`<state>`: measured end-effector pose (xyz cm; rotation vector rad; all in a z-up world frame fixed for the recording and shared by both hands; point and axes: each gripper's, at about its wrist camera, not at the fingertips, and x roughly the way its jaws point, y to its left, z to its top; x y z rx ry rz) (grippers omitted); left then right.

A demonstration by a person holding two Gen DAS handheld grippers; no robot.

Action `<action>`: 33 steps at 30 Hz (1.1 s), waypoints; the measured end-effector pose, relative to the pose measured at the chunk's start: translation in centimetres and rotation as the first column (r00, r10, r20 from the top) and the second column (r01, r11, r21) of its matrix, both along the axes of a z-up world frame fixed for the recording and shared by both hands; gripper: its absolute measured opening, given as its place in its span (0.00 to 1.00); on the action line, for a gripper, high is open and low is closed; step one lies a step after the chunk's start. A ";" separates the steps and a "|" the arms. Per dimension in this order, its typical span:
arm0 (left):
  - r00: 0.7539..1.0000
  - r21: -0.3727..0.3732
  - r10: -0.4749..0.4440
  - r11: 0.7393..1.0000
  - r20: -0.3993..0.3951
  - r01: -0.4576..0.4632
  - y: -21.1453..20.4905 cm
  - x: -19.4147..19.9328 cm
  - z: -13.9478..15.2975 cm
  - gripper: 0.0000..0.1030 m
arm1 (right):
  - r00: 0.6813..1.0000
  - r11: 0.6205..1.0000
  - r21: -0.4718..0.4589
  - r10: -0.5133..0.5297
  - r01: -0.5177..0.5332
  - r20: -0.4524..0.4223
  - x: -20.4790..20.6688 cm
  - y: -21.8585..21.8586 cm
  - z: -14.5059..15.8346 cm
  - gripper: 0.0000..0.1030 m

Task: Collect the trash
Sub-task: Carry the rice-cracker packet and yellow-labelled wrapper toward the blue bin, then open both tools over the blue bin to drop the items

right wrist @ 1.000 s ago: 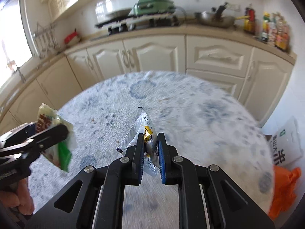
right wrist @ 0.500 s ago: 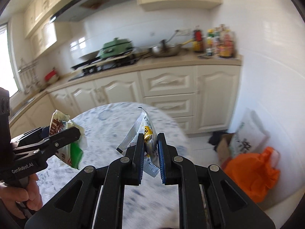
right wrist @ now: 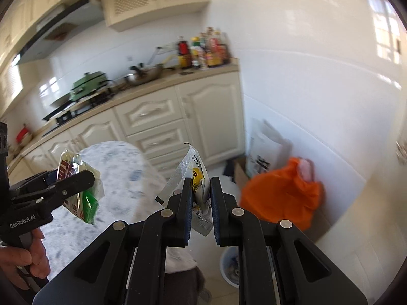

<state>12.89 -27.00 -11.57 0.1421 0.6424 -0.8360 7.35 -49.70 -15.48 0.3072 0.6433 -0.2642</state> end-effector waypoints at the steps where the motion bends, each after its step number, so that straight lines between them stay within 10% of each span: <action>1: 1.000 0.006 -0.017 1.000 -0.009 0.017 -1.0 0.1 -0.4 0.50 | 1.000 1.000 0.005 -0.014 0.014 -0.007 -0.4 -0.6 -0.4 0.13; 21: 0.949 0.175 -0.150 0.963 -0.278 0.203 -21.2 4.0 -10.5 0.51 | 0.966 0.974 0.141 -0.142 0.175 -0.215 -0.7 -10.1 -12.2 0.15; 27: 0.930 0.211 -0.140 0.952 -0.340 0.221 -23.2 6.1 -12.7 0.65 | 0.952 0.961 0.189 -0.150 0.204 -0.266 0.3 -11.5 -15.3 0.17; 29: 0.934 0.221 -0.121 0.954 -0.336 0.203 -23.6 6.8 -13.2 0.78 | 0.950 0.957 0.196 -0.158 0.214 -0.268 0.3 -11.7 -15.6 0.26; 33: 0.953 0.246 -0.075 0.957 -0.293 0.151 -23.0 6.5 -13.2 0.98 | 0.945 0.947 0.197 -0.201 0.255 -0.257 -0.2 -12.1 -15.7 0.90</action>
